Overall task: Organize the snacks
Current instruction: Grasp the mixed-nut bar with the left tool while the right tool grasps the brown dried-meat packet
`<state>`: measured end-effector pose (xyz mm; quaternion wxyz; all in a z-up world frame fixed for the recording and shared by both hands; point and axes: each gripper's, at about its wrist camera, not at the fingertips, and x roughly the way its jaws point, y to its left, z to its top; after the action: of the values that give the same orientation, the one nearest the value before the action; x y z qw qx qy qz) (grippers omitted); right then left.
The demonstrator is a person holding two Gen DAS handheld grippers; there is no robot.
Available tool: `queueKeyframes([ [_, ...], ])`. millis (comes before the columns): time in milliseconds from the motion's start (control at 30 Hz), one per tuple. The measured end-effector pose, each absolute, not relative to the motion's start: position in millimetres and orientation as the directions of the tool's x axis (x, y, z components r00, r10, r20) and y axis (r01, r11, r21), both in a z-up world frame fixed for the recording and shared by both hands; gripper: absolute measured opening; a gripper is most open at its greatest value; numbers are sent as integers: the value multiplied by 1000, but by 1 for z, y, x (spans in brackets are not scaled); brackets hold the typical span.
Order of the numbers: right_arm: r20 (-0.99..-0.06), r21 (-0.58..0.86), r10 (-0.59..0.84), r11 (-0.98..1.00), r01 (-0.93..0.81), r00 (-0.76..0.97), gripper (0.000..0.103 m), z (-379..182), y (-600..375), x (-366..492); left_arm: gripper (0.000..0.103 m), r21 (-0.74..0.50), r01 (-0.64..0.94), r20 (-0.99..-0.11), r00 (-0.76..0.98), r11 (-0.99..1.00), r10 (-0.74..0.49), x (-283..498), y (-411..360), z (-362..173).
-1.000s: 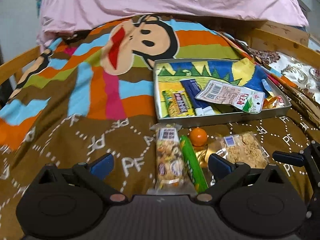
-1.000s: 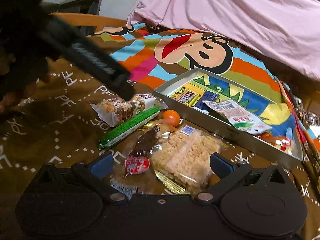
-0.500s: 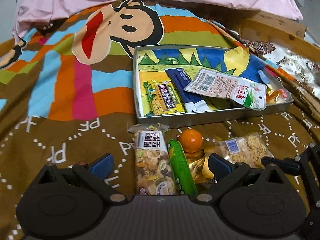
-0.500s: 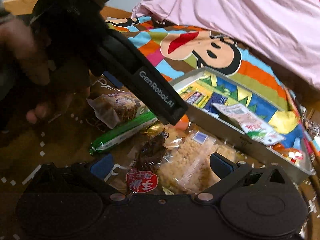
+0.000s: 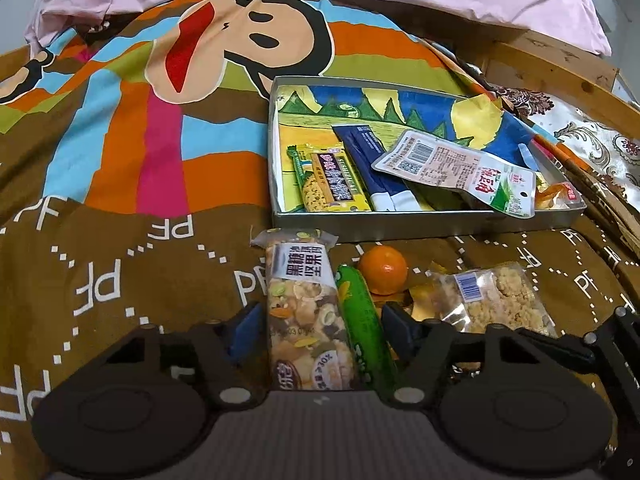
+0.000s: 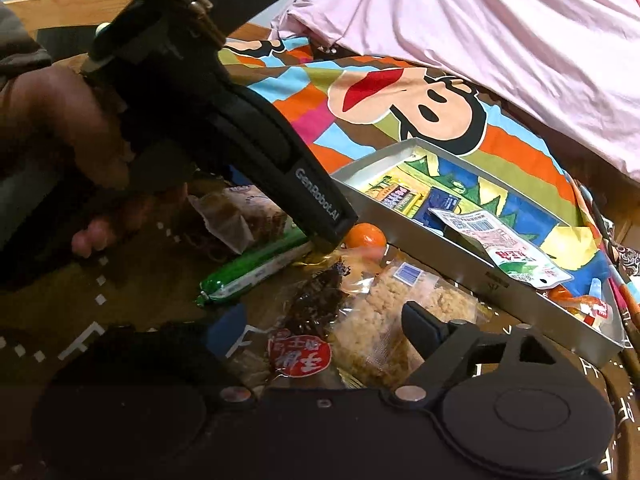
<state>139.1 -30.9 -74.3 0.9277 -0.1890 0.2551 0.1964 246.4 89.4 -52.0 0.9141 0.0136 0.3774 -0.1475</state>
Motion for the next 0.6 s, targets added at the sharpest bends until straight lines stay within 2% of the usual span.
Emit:
queueKeyframes([
  [33, -547, -252, 276, 846, -470, 790, 76, -74, -31, 138, 65, -90, 274, -695, 671, 957, -258, 246, 89, -51],
  [200, -541, -262, 275, 843, -470, 795, 64, -72, -31, 133, 62, -107, 239, -697, 674, 965, -244, 245, 89, -48],
  [267, -535, -272, 279, 837, -475, 798, 52, -72, -33, 129, 61, -114, 224, -695, 678, 968, -239, 243, 90, -46],
  [467, -528, -265, 295, 833, -485, 796, 51, -72, -42, 117, 58, -140, 185, -693, 683, 973, -230, 229, 94, -38],
  [567, -521, -264, 303, 832, -488, 798, 50, -71, -46, 113, 53, -131, 174, -691, 690, 976, -216, 220, 94, -36],
  [600, -518, -265, 301, 833, -485, 800, 50, -70, -47, 111, 46, -130, 168, -693, 689, 977, -210, 217, 95, -35],
])
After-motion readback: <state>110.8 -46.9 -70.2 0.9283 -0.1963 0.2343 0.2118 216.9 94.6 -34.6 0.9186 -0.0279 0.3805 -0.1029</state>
